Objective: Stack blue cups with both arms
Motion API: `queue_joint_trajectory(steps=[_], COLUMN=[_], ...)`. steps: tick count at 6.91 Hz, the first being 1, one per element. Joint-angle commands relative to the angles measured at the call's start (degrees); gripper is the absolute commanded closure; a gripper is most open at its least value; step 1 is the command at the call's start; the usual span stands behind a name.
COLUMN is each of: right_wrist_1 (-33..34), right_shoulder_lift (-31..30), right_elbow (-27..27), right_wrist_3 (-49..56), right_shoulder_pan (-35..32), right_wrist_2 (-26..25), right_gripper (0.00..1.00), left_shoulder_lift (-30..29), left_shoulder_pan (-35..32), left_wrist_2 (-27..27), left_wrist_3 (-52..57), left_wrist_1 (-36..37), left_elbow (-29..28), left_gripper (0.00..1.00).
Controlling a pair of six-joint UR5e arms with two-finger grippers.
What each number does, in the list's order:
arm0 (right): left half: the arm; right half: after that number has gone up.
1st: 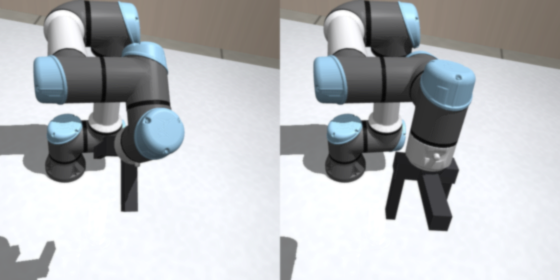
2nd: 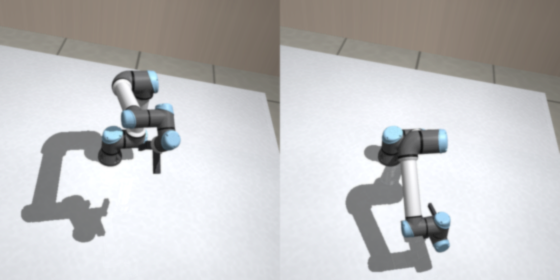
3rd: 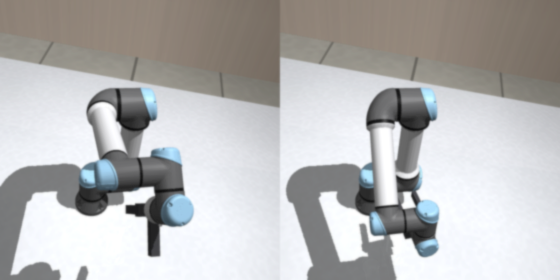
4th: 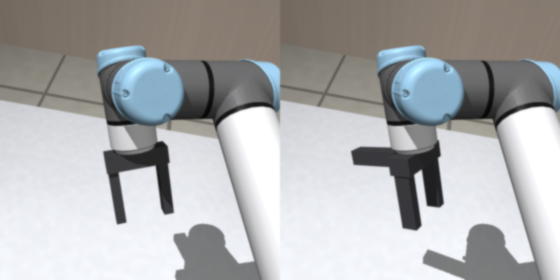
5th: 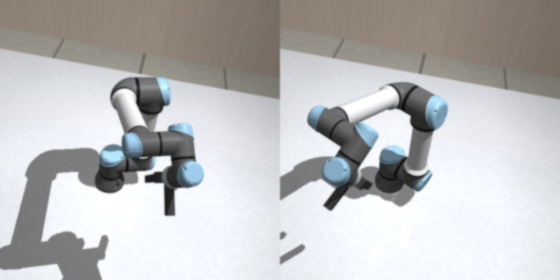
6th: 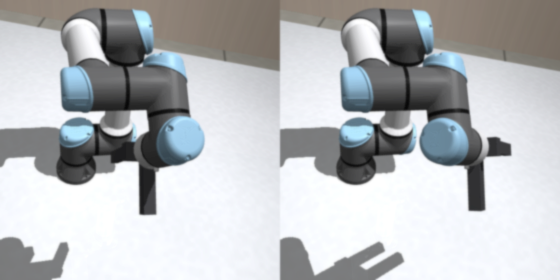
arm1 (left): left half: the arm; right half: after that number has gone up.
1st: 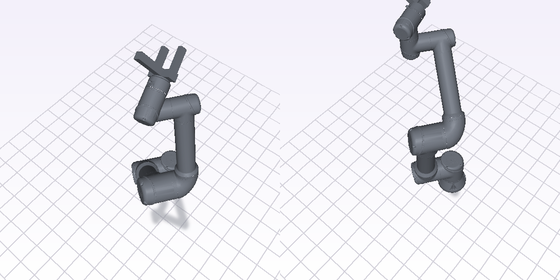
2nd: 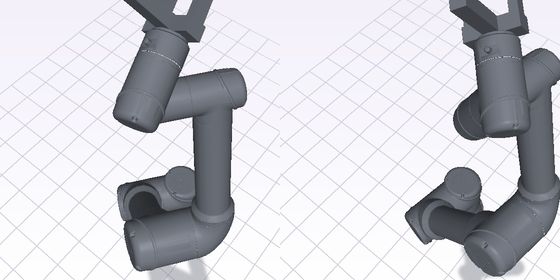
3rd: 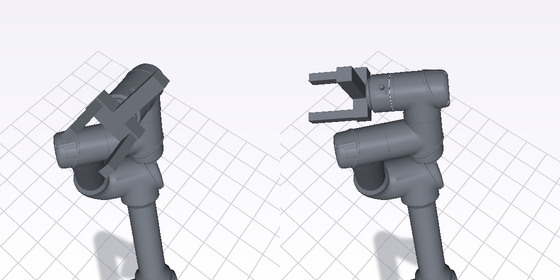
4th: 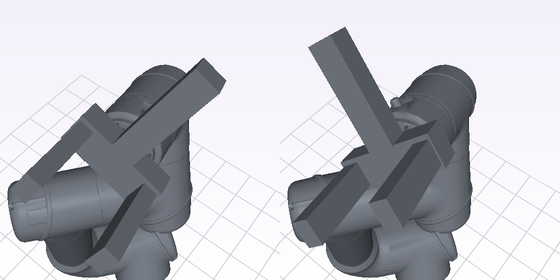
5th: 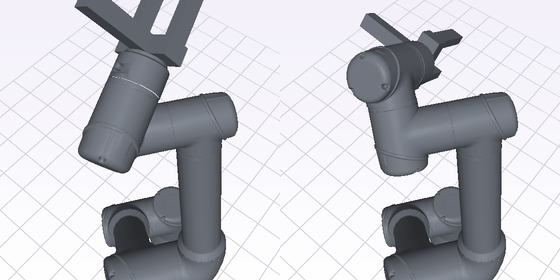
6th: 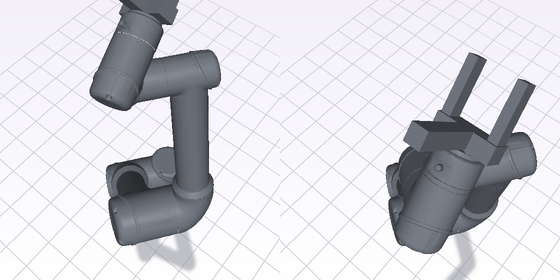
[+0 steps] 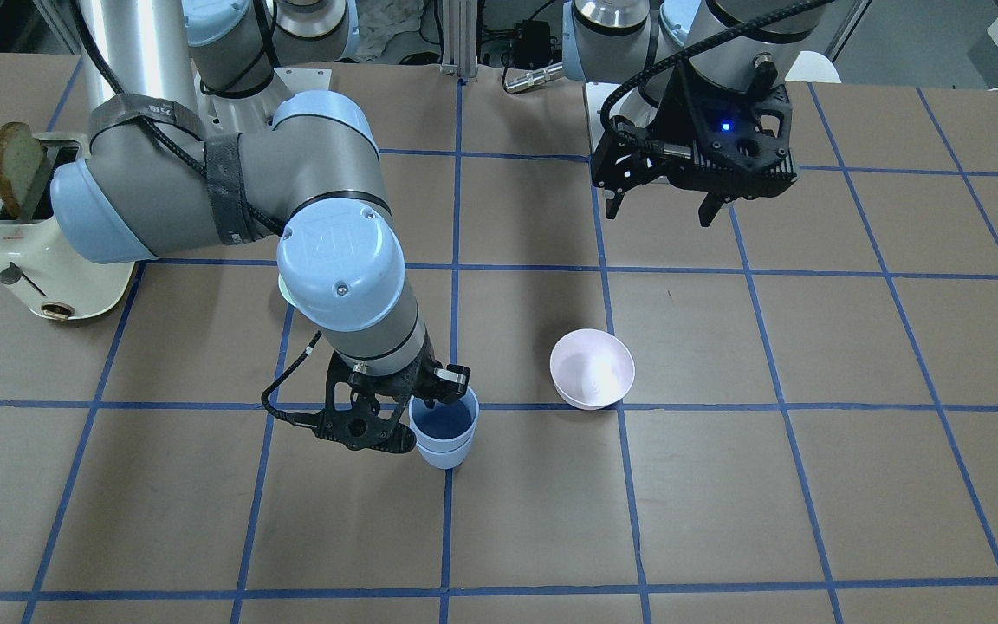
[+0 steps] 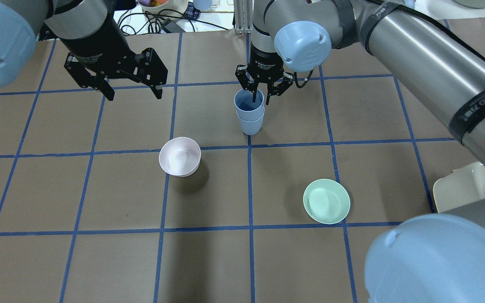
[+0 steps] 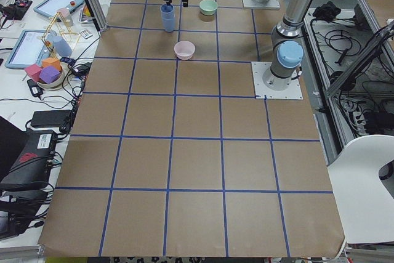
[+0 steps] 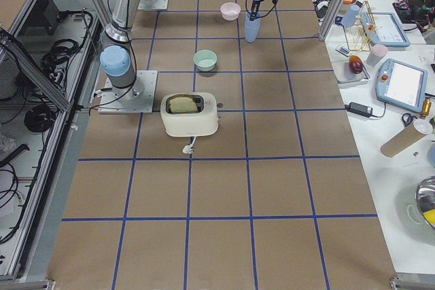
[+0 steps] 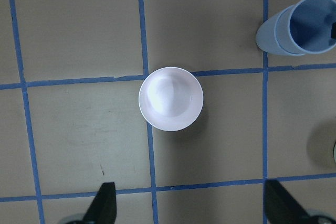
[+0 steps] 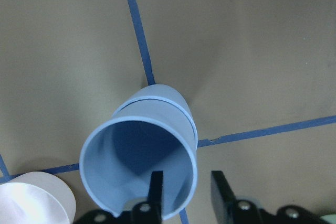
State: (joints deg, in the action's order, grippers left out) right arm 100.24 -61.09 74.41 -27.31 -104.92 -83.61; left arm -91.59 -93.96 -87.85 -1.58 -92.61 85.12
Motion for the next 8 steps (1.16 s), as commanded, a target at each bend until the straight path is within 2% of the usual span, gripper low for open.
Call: queue_joint_trajectory(steps=[1,3,6,7,8], right_wrist_1=[-0.48,-3.98,-6.28,-7.59,-11.35], right_shoulder_lift=[-2.44,-8.4,-20.61,-23.87,-25.38], right_elbow=[-0.67,1.78,11.87,14.25,14.19], right_wrist_3=[1.45,18.07,23.17,22.83,22.48], right_shoulder_pan=[4.34,12.17,16.85,16.86,16.86], right_wrist_2=[0.02,-0.14,-4.1,-4.8,-6.98], right_gripper=[0.0,0.0,0.0,0.0,0.0], left_shoulder_lift=[-0.17,-0.08,-0.08,0.09,0.27], left_shoulder_pan=[0.0,0.0,0.09,0.0,0.09], left_wrist_2=[0.04,0.04,0.04,0.04,0.04], left_wrist_3=[0.0,-0.09,0.0,0.0,0.0], left_wrist_1=[0.07,-0.02,0.07,0.07,0.07], left_elbow=[0.04,-0.05,-0.22,-0.22,-0.22], left_gripper=[0.0,0.0,0.0,0.0,0.0])
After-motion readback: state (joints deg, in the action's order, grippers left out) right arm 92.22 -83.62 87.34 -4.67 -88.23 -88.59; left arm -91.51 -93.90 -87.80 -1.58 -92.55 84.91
